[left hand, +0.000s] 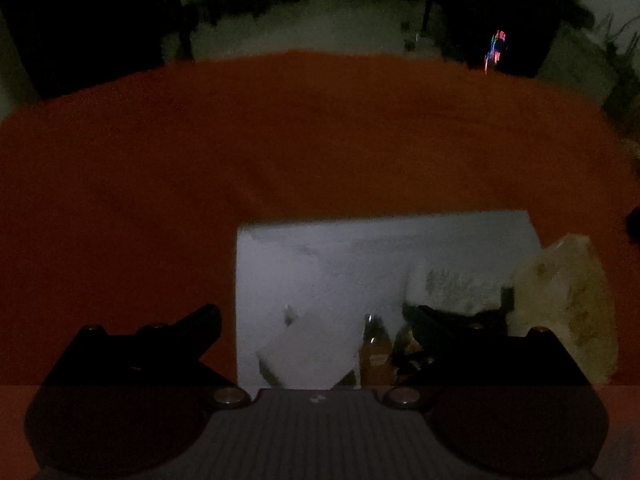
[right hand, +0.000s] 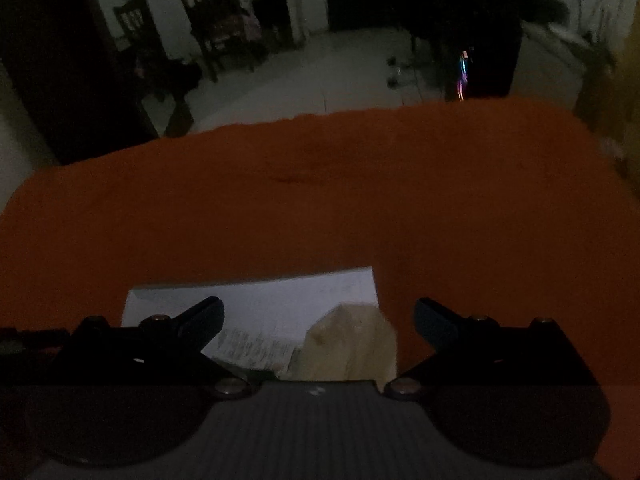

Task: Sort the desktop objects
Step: 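Lower the left gripper to the white cube while the right gripper approaches the black item, then close the left gripper on the white cube while the right gripper grasps the black item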

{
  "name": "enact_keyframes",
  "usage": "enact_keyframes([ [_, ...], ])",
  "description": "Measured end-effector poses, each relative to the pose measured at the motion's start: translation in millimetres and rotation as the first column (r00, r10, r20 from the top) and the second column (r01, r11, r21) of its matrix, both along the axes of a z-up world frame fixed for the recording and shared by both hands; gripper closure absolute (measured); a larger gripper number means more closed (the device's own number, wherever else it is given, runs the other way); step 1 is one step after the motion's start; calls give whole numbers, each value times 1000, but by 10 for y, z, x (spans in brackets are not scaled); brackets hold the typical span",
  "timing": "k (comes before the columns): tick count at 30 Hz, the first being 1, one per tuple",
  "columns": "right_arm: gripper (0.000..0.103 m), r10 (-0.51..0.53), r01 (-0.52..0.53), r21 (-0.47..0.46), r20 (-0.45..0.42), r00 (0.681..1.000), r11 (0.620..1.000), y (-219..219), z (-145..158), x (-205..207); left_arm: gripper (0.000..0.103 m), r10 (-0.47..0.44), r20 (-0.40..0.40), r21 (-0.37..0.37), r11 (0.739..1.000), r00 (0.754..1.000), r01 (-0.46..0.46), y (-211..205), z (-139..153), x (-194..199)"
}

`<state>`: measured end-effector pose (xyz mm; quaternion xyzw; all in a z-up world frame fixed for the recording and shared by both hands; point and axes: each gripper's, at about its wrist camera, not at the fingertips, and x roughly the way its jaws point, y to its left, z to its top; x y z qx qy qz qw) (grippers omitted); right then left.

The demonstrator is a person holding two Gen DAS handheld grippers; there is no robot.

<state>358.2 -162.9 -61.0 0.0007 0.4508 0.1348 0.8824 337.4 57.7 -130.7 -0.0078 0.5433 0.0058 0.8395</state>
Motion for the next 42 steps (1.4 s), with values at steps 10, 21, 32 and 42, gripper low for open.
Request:
enact_keyframes([
  [10,0,-10,10,-10,24,1000,1000,104,-152,118,0,25,5,24,999,1000,-25,36,-15,136],
  [21,14,36,-39,-17,-150,988,999,379,-486,153,2,-38,-39,129,991,999,42,-166,-256,119],
  [32,61,89,-90,10,-303,949,996,564,-960,67,27,57,-183,-64,996,981,-70,168,-461,247],
  [42,61,75,-76,11,-353,932,997,491,-1109,42,38,186,-209,-126,968,960,-215,264,-604,193],
])
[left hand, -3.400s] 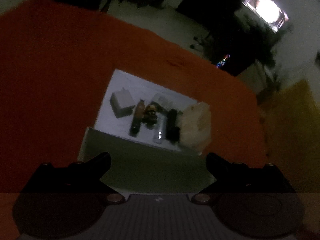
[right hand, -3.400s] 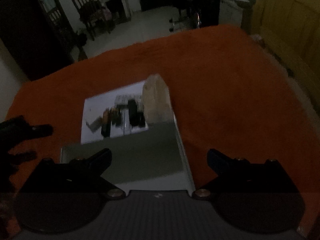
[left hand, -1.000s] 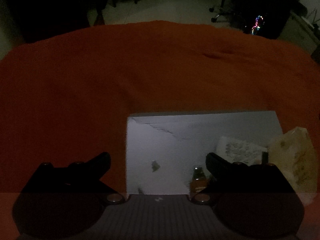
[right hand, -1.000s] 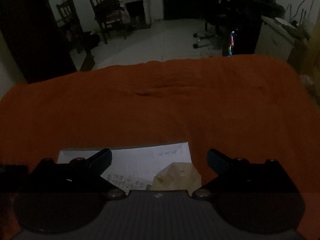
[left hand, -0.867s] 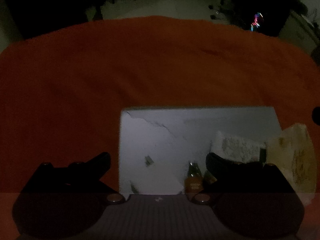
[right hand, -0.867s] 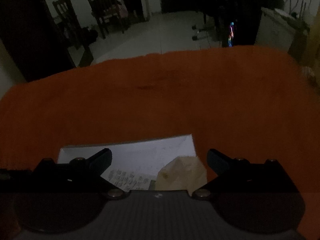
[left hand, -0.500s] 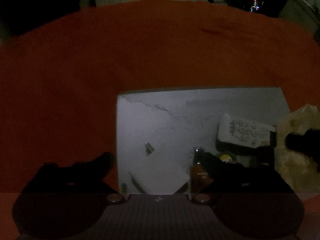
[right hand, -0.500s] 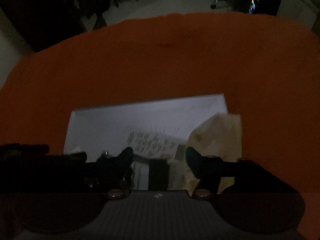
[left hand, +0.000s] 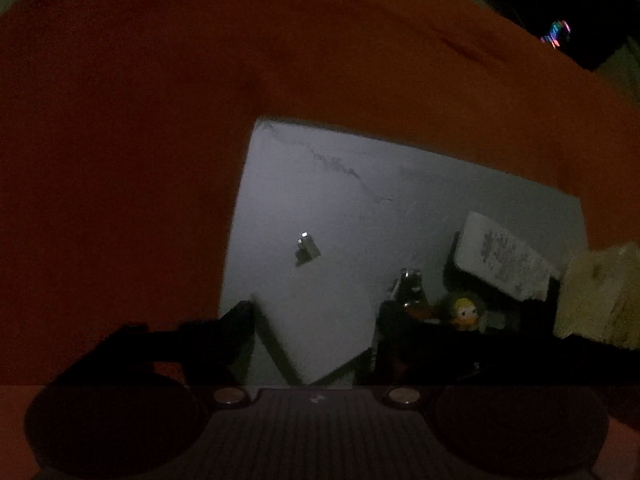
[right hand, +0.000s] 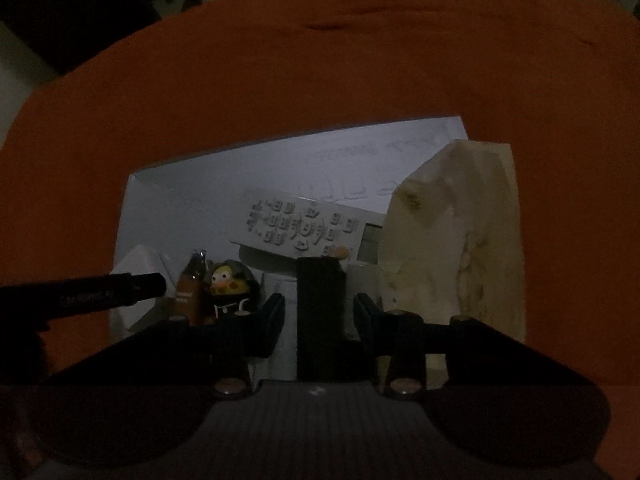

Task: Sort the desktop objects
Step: 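Close the left gripper on the white cube while the right gripper grasps the black item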

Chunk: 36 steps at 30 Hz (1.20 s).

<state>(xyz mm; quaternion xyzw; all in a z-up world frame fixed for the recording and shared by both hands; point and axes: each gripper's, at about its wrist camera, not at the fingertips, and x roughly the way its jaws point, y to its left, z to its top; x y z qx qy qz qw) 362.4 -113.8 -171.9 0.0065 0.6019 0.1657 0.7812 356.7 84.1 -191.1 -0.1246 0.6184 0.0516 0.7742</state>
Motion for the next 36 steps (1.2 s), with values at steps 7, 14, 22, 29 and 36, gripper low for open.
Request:
enact_keyframes([
  [7,62,-8,9,-4,15,1000,1000,90,-106,8,44,29,29,7,1000,999,-29,-117,-34,-60],
  [14,75,33,-30,-48,69,997,998,158,-111,-69,51,-242,64,79,968,968,237,-297,119,-103],
  [22,74,45,-43,-60,43,998,997,130,-81,-45,51,-307,33,71,950,951,304,-299,52,-134],
  [29,73,53,-51,-108,17,998,993,196,-195,-37,41,-305,25,139,944,952,299,-376,-106,-80],
  [36,75,67,-62,-97,56,996,993,148,-75,-90,51,-306,29,157,942,952,298,-444,-81,-180],
])
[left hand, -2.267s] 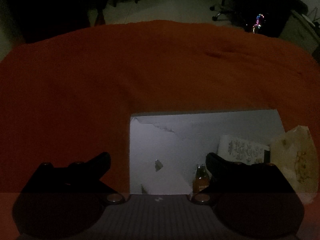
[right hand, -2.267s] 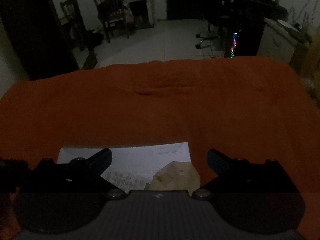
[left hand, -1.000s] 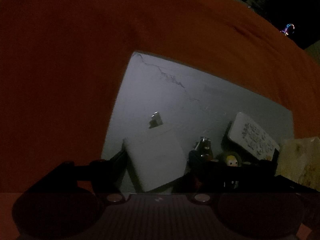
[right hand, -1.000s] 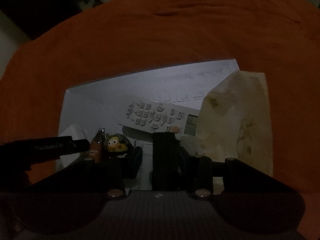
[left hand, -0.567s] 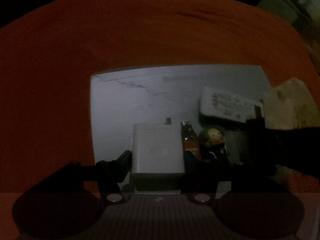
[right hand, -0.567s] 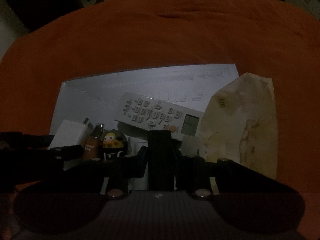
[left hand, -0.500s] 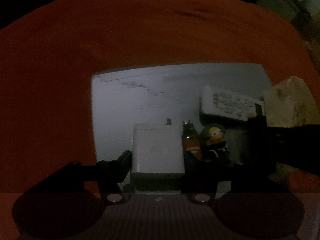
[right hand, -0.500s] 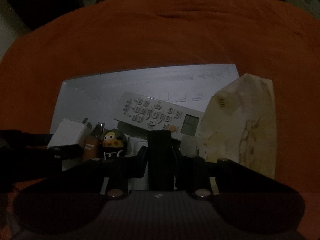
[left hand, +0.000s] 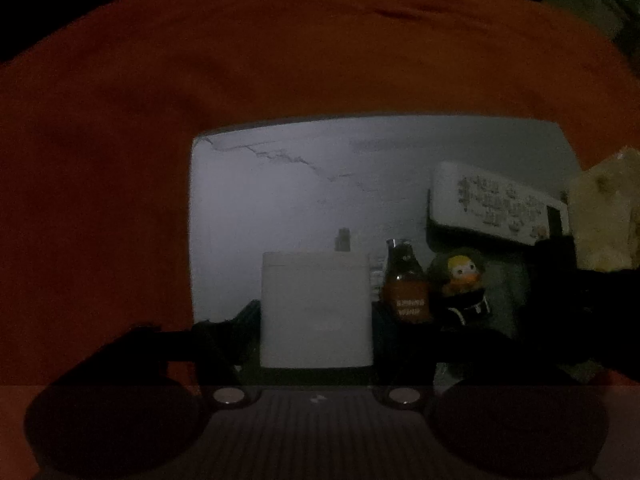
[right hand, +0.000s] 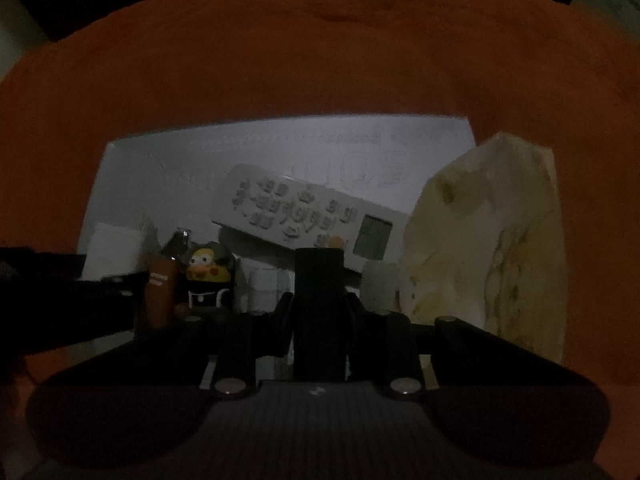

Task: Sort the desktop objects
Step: 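Close the left gripper on the white cube while the right gripper grasps the black item, then lift the white cube with the left gripper while the right gripper carries the black item into the box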

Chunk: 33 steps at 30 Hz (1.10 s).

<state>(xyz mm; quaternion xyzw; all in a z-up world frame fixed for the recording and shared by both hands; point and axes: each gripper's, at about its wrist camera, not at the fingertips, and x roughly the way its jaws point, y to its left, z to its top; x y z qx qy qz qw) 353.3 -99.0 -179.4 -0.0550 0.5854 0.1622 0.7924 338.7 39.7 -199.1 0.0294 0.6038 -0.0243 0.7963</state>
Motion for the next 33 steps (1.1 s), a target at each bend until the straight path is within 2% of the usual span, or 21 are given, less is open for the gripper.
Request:
enact_keyframes([
  [8,75,-7,6,73,16,1000,997,-106,341,0,52,-7,39,-63,998,999,10,55,306,-76],
  [16,75,-22,20,98,16,1000,995,-144,449,-56,52,-1,70,-89,996,998,7,123,368,-74],
  [19,75,-14,13,144,10,1000,989,-187,555,-104,52,7,79,-139,990,997,4,170,466,-138],
  [27,75,0,-6,226,27,1000,974,-339,880,-310,52,2,104,-229,973,995,22,255,812,-558],
  [31,75,1,-7,252,24,1000,968,-413,986,-462,52,25,123,-291,957,992,12,324,968,-765],
  [33,75,1,-8,263,23,1000,965,-435,1046,-554,52,20,141,-289,957,990,22,296,1031,-850],
])
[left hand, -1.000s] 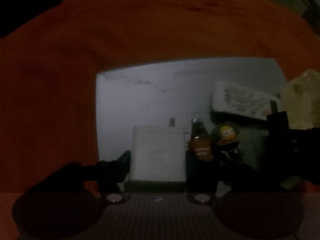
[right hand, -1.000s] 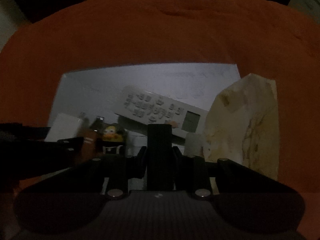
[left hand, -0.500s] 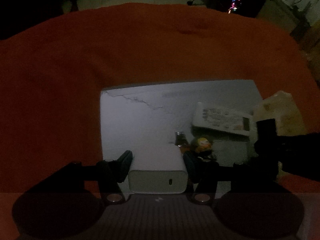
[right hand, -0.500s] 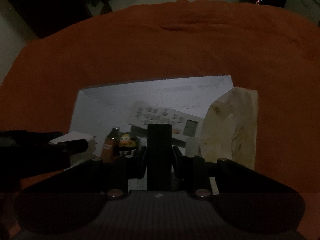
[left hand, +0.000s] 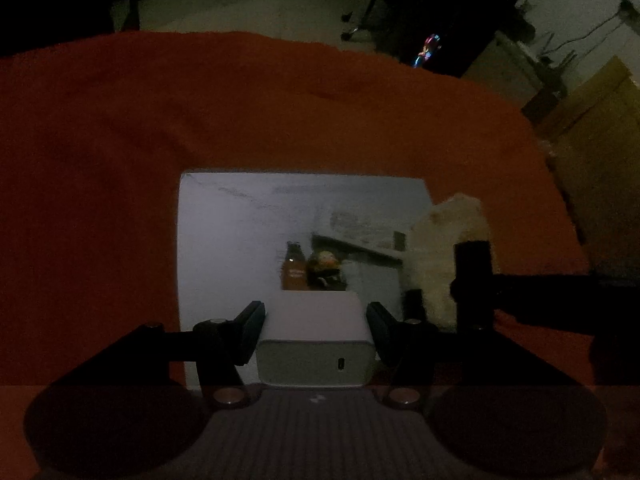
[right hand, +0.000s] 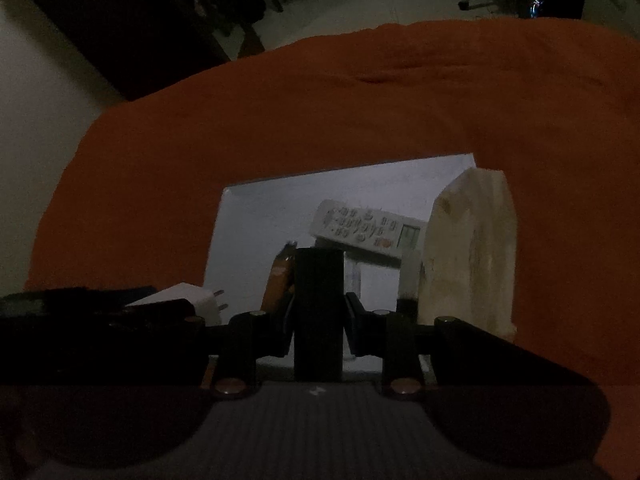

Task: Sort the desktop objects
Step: 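Lift the white cube with the left gripper while the right gripper carries the black item into the box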

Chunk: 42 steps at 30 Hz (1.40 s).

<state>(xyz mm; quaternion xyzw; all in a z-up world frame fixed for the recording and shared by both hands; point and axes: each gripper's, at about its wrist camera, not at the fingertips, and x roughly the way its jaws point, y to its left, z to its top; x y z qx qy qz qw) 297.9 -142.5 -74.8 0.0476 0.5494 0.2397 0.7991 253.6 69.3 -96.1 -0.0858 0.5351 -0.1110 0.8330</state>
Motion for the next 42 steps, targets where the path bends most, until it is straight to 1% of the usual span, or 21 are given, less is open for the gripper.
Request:
enact_keyframes([
  [3,75,-3,3,2,4,1000,1000,-23,119,-176,52,-18,22,17,1000,1000,17,-59,94,-164],
  [7,75,-8,9,-24,34,999,1000,-55,275,-445,52,13,33,-20,1000,999,-13,-48,192,-420],
  [9,75,-13,14,-26,33,999,1000,-72,316,-553,52,11,31,-19,1000,999,-11,-81,204,-551],
  [12,75,-19,20,-28,35,999,999,-107,355,-713,52,-16,43,-3,1000,999,16,-173,226,-747],
  [18,75,-18,18,-15,16,1000,1000,-161,368,-961,52,-61,45,-6,998,997,61,-329,237,-1038],
  [23,75,-8,8,-28,-19,1000,1000,-197,241,-1109,52,-84,50,22,996,995,83,-442,167,-1181],
  [27,75,-11,8,-51,-56,998,999,-247,82,-1195,52,-79,13,37,996,997,79,-450,39,-1247],
  [34,75,-12,-2,-125,-109,994,992,-328,-234,-1312,52,-100,-29,56,993,995,101,-519,-212,-1376],
  [39,75,-1,-21,-152,-149,989,988,-313,-429,-1375,52,-118,-46,87,989,992,122,-607,-366,-1444],
  [42,75,13,-43,-177,-168,986,983,-266,-572,-1408,52,-117,-73,105,987,990,124,-652,-506,-1464],
])
